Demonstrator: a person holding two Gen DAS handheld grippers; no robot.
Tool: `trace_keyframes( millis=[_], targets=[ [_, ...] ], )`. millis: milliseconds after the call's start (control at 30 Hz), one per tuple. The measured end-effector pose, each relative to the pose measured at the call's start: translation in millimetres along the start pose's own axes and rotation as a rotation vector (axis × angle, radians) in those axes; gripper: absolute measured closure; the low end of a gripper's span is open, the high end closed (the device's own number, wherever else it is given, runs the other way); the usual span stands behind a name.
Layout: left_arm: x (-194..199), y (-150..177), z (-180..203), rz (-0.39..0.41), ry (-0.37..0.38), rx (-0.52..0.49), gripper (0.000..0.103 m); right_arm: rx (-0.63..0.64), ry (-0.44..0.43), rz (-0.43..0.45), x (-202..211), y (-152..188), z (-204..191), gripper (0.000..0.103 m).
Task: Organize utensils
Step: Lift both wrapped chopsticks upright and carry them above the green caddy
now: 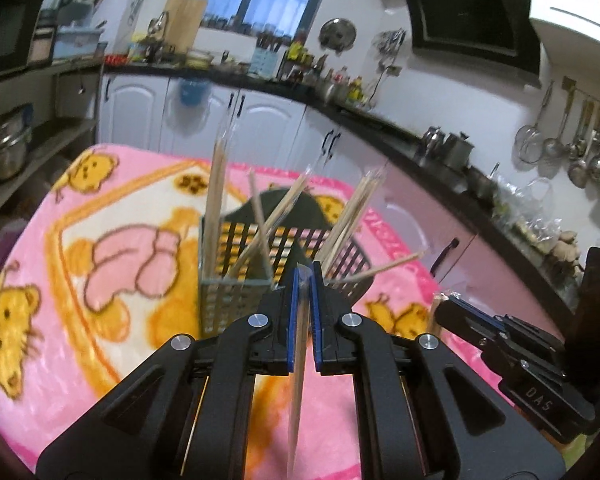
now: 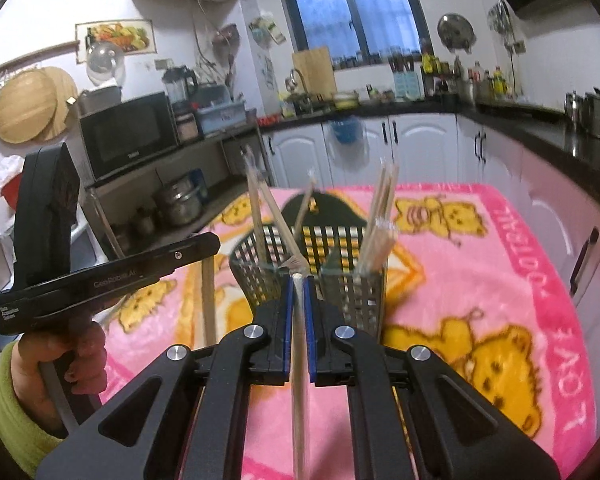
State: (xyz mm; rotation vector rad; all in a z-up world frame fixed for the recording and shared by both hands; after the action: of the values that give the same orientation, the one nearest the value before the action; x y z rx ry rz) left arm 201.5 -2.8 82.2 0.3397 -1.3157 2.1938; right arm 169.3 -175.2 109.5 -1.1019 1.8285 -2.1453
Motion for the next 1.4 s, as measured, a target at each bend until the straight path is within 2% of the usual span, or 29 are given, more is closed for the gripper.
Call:
trace_keyframes(
  millis=[433,933,1200,1400],
  targets=[
    [31.7,-52.5,34.7,0.118,0.067,-0.039,0.100,0.060,0.029,0.146,21.9,-60.6,1.6,0.097],
    [48.1,-118.5,59.6,0.274,0.078,-0.060,0.100,0.145,0.124,0.277,28.9,-129.4,10.7,0.097],
    [39.9,-130.2,62.4,0.338,0.057,-0.081,0.100,0.157,0.155,0.332,22.5,-147.0,21.3,0.097],
    [21.1,-129.1,56.6,0.334,0.044,-0.074,0.100,0.185,0.191,0.344,7.4,-149.1,26.5,0.097]
  ],
)
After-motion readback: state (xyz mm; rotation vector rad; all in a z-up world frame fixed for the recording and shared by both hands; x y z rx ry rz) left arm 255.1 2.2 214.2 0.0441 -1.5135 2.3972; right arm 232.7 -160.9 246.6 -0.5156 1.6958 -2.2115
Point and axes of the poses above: each gripper's, at about its wrist camera, not at the fingertips, and x roughly against the way its jaws point, z to its right, y to its underside, the point moved 3 cm from there along -x, roughly the way its jaws point, and after that the axes turned 13 degrees about x, right-handed, at the moved point
